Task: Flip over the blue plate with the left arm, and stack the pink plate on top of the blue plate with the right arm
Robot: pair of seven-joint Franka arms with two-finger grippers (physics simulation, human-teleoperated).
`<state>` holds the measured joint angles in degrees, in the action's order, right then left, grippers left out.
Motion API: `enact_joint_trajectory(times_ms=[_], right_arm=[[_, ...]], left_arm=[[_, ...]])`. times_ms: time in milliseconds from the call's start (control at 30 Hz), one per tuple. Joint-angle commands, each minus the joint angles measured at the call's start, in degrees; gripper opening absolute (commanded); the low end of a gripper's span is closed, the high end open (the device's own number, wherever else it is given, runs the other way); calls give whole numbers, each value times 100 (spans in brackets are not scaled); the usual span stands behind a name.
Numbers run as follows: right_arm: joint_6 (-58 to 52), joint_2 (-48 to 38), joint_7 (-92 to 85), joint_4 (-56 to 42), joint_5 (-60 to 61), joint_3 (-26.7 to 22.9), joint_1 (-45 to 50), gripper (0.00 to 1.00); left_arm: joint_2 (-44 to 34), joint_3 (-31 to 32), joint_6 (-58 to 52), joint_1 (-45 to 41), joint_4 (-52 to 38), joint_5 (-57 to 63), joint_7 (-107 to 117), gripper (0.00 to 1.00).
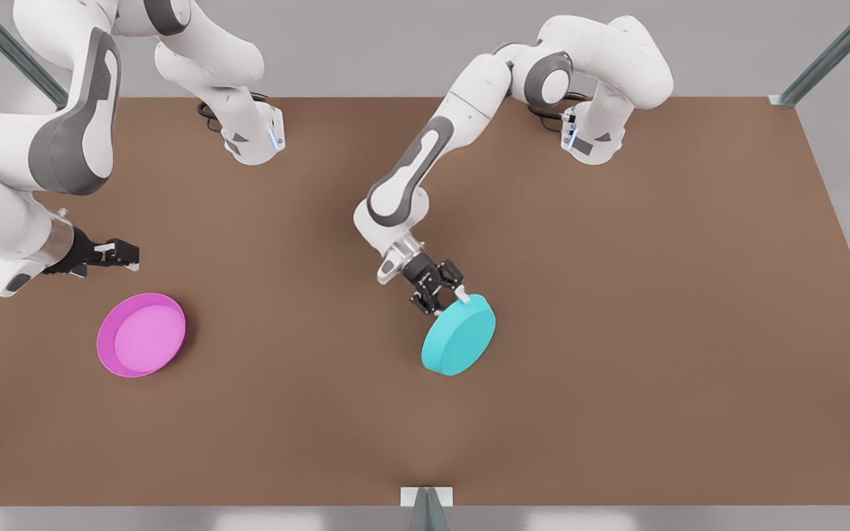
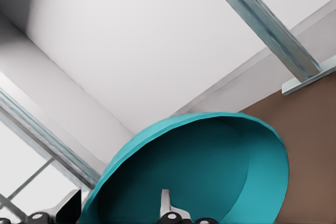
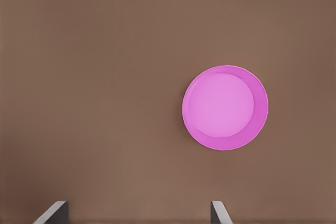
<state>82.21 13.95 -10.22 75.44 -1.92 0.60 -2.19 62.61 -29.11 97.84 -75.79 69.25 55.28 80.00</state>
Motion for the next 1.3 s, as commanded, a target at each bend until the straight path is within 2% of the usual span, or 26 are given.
enact_joint_trajectory(times_ms=[0,33,133,200,233,300,333,367,400,467,567,633,733,767,800,833,867,900,933,1267], right_arm=[[-3,-6,-24,-3,7,1,0,100],[-3,-6,-24,-3,7,2,-9,100],[-3,29,-32,-3,7,2,-36,100],[-38,38,-15,6,7,-7,-36,100],[-144,38,-24,6,16,2,-36,100],[-653,415,55,85,7,-7,-44,100],[-609,653,64,85,121,2,-141,100],[-390,881,47,85,350,1,-396,100],[-381,1066,20,103,402,2,-615,100],[-65,1444,3,199,561,-7,-958,100],[981,1541,-428,674,552,-7,-1459,100],[1535,1550,-788,920,552,-7,-1863,100],[2800,1954,-1482,841,324,-16,-2382,100],[3178,2130,-1931,832,288,-7,-2567,100],[3372,2305,-1931,815,323,-7,-2593,100],[3732,2420,-1931,815,350,2,-2576,100],[3987,2464,-1913,815,376,19,-2497,100],[4163,2560,-1913,815,464,45,-2488,100],[4242,2622,-1913,815,490,81,-2470,100],[4392,2921,-2151,1448,851,160,-2769,100]], left_arm=[[-56,124,-195,2,-25,-79,3223,92],[-126,229,-309,-6,-69,-185,3223,100],[-302,862,-609,2,-201,-799,3241,100],[-258,985,-670,2,-1035,-1994,3241,100],[-389,1363,-845,2,-1343,-2600,3223,100],[-943,2075,-1320,2,-1659,-4122,3056,100],[-1373,2251,-1663,81,-1915,-4455,2951,100],[-2190,2207,-2163,467,-1897,-5097,1995,100],[-2648,2207,-2822,1065,-1897,-5387,511,100],[-2956,2190,-4159,2295,-1915,-5695,-3216,100],[-3264,2093,-4634,4281,-1906,-5643,-6732,100],[-3185,1548,-4257,5020,-1845,-5634,-8018,100],[-3132,1548,-3852,5987,-1827,-5704,-8299,100],[-3859,2415,-3037,6645,-662,-5590,-8098,100],[-4897,3604,-1639,7482,1159,-5371,-7509,100],[-5442,3649,-1013,7543,1724,-5361,-7473,100],[-5506,3333,-1135,7552,1628,-5370,-7526,100],[-5172,3341,-1346,7508,1022,-5195,-7534,100],[-5101,3306,-1575,7526,836,-5221,-7587,100],[-5320,3271,-2094,7508,757,-5230,-7587,100]])
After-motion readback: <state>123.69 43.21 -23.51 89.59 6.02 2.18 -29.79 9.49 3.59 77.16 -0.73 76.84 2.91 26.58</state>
